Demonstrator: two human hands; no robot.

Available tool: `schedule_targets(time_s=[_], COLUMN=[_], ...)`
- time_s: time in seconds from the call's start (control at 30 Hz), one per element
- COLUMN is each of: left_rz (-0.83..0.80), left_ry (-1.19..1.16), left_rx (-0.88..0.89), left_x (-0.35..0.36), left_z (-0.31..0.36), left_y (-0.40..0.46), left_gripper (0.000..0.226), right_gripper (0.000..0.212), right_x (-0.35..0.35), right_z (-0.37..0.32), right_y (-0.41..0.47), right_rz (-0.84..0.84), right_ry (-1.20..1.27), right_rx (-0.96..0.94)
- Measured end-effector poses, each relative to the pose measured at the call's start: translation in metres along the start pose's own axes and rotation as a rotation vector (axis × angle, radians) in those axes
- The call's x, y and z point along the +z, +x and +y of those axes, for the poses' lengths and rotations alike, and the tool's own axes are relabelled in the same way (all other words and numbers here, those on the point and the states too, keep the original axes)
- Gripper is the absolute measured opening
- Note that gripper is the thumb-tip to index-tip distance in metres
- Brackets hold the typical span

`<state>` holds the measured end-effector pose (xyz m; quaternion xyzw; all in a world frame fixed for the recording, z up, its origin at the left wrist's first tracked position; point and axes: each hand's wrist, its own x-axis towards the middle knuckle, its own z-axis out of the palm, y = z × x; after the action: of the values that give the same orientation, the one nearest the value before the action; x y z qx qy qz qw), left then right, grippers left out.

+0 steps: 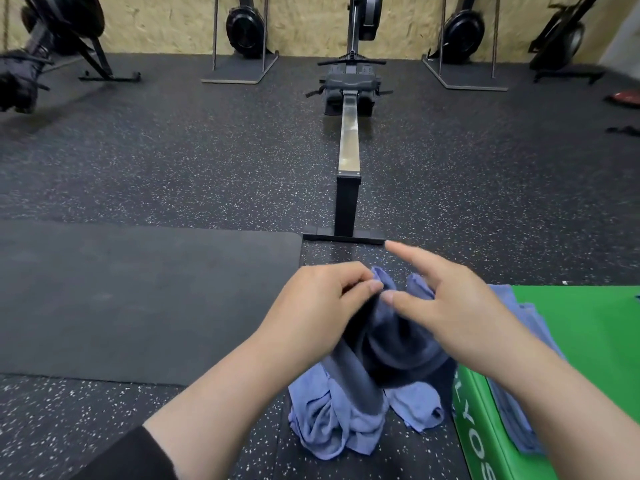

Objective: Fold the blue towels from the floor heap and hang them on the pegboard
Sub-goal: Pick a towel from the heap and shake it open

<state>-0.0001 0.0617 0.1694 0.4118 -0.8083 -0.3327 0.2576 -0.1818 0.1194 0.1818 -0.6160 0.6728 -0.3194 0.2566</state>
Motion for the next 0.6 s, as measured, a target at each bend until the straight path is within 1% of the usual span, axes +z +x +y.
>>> schedule_targets(time_s=[0.03, 0.07, 0.13, 0.23, 0.3, 0.37, 0.47, 0.53, 0.6], left_rz=[-0.014, -0.019, -0.008, 0.011, 0.009, -0.005, -0.028, -0.043, -0.045], left_ry=[-0.018, -0.033, -0.044, -0.058, -0.092, -0.129, -0.11, -0.098, -0.127], left_rx=[0.006, 0.008, 0.004, -0.022, -0.044, -0.074, -0.135, -0.215, -0.259], left_x=[0.001, 0.001, 0.0, -0.001, -0.001, -0.001, -0.002, -0.002, -0.002], left_z=[0.0, 0.001, 0.001, 0.002, 0.003, 0.004, 0.001, -0.003, -0.008], left_y=[-0.001, -0.001, 0.0, 0.001, 0.001, 0.002, 0.004, 0.004, 0.003], left_gripper=[0.019, 0.018, 0.019, 0.023, 0.024, 0.025, 0.029, 0.029, 0.029], right_gripper=[0.058, 0.05, 0.027, 0.007, 0.004, 0.008, 0.011, 0.013, 0.014], right_x=[0.002, 0.004, 0.005, 0.003, 0.003, 0.004, 0.002, -0.003, -0.008], right_z=[0.001, 0.002, 0.003, 0.003, 0.002, 0.0, -0.002, -0.001, 0.003], right_y=[0.0, 0.0, 0.0, 0.0, -0.001, -0.001, 0.0, 0.001, 0.003], right_rz=[-0.032, -0.062, -0.1, -0.071, -0.044, 0.005, 0.175, 0.29, 0.358], right_ry=[0.011, 0.015, 0.031, -0.003, -0.009, 0.004, 0.089, 0.134, 0.145], right_rx=[-0.018, -0.034, -0.051, -0.051, -0.051, -0.052, -0.02, 0.011, 0.046])
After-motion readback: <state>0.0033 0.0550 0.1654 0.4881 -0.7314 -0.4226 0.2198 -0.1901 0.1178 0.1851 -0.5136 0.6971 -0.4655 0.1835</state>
